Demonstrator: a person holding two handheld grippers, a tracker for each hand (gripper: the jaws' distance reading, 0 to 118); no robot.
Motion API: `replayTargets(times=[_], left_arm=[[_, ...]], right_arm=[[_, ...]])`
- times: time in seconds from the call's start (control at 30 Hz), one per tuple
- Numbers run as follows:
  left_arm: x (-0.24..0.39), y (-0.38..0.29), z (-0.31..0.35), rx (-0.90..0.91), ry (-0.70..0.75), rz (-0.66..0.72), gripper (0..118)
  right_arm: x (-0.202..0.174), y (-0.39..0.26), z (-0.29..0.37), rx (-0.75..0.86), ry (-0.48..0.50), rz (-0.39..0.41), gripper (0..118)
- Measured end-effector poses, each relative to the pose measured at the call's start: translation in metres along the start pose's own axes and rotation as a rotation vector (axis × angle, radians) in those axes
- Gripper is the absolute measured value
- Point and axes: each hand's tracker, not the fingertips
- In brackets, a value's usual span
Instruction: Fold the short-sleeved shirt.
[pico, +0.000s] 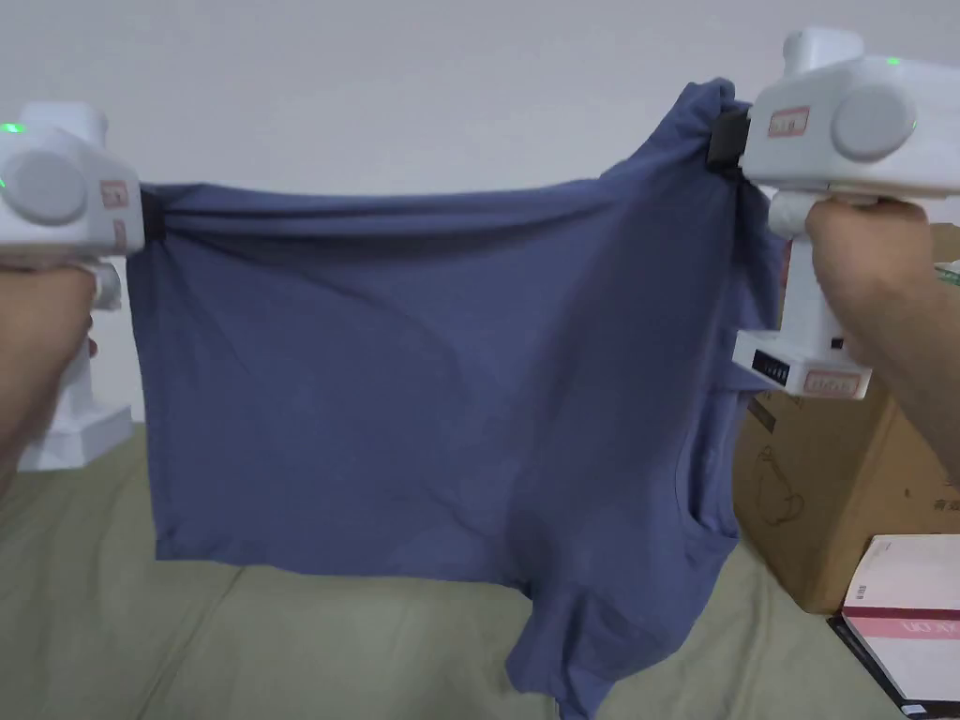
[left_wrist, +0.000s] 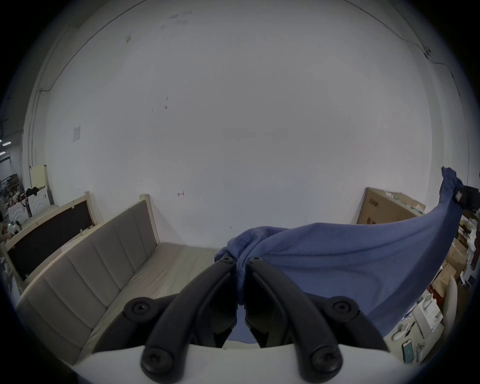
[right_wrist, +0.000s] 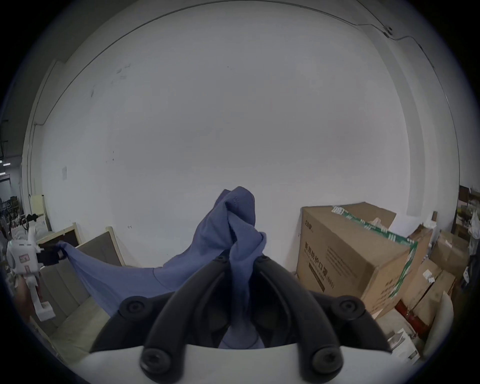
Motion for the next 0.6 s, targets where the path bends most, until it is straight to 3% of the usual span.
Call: replayTargets(times=[0.27,0.47,0.6], left_arm=[[-0.004,-0.035,-0.001,-0.052,-0.034,-0.004,3],[-0.012,-0.108,0.067,-0.084,-0.086,0.019,3],[-0.018,-0.188,0.130,-0.164,-0.160,0.064,3]], right_arm=[[0.006,-0.032,0.028,-0.045,-0.005,0.031,10],[0.012,-0.094,0.126,-0.045,0.020,-0.008,10],[0.020,-0.174,0.200,-0.120,0.060,-0.069,10]])
